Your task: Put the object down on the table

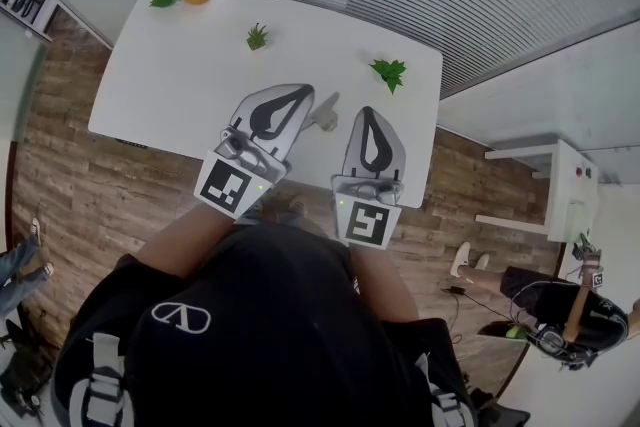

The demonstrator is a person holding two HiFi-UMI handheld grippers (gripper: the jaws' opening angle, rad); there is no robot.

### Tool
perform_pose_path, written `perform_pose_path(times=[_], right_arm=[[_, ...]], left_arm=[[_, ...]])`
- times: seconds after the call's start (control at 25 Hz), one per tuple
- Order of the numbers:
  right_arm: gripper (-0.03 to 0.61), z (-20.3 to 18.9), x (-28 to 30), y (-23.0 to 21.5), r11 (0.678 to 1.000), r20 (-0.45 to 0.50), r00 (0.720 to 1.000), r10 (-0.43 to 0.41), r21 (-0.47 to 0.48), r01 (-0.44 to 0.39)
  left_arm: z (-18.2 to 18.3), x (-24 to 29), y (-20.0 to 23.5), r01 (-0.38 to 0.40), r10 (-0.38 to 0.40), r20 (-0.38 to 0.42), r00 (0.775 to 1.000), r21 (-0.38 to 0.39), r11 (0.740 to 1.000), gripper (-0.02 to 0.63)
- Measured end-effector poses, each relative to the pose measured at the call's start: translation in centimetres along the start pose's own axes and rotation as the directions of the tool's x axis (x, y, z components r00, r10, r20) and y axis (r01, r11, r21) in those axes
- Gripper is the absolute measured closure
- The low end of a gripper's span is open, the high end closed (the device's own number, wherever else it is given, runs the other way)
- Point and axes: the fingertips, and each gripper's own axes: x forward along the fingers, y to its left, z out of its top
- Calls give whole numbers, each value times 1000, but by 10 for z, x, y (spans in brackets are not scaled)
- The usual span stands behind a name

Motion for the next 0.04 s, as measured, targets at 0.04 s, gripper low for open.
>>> perform_pose_path(times=[0.04], right_arm=[[572,-1,0,0,1000,-1,1000,0,2,0]], left_arm=[[0,0,0,-1,1,1,1000,1,1000,609]])
